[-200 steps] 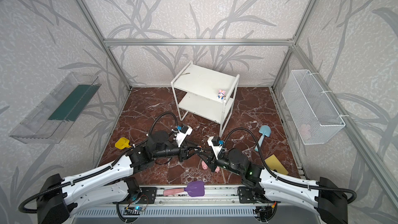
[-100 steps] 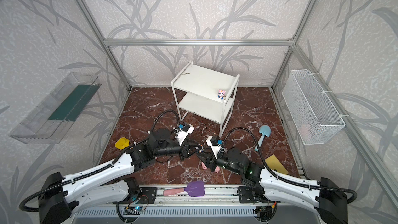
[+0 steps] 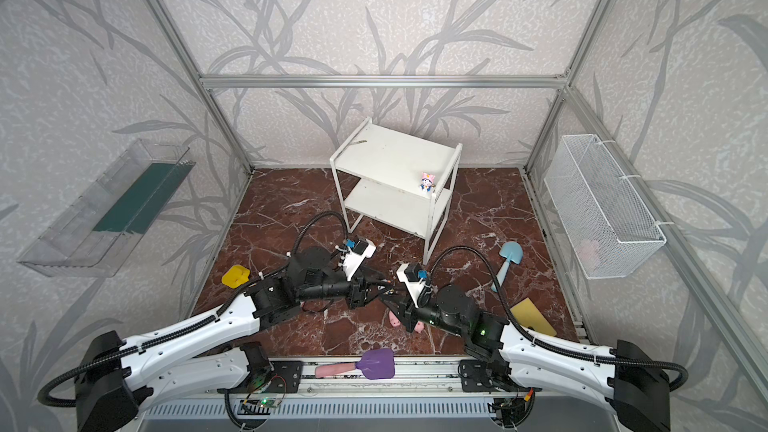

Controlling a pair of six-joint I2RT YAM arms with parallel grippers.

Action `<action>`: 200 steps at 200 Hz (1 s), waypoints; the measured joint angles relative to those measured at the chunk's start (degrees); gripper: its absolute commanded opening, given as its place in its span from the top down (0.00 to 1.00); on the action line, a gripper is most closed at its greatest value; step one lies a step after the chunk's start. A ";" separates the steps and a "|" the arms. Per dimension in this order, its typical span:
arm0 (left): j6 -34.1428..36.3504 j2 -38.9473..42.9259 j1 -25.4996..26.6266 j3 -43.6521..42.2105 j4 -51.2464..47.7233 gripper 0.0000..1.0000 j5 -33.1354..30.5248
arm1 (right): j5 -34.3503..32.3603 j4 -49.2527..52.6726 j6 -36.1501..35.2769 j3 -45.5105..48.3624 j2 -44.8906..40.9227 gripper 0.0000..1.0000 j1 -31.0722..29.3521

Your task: Place and organize the plastic toys onto the shelf

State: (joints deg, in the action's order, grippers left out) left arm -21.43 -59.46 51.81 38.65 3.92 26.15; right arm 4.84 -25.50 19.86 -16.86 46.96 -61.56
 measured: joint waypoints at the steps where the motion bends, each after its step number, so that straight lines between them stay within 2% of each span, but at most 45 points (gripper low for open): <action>1: -0.02 0.00 0.00 0.00 0.00 0.46 -0.04 | 0.00 -0.02 0.00 0.00 0.00 0.83 0.00; 85: -0.13 0.00 0.00 -0.74 0.83 0.45 -0.59 | -0.09 0.00 -0.04 0.00 -0.13 0.83 0.00; 133: -0.20 0.09 0.04 -1.64 0.98 0.52 -1.44 | -0.33 0.11 -0.24 0.00 -1.01 0.84 0.00; 169: -0.17 0.15 0.20 -1.70 1.33 0.62 -1.64 | -0.76 0.22 -0.24 0.00 -1.03 0.83 0.00; 200: -0.11 0.15 0.28 -1.70 1.49 0.68 -1.64 | -1.11 0.26 -0.24 -0.02 -0.87 0.79 0.00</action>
State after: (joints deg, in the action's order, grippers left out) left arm -21.54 -59.31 52.10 36.95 5.41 24.51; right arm 3.73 -25.23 19.62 -16.88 46.09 -61.56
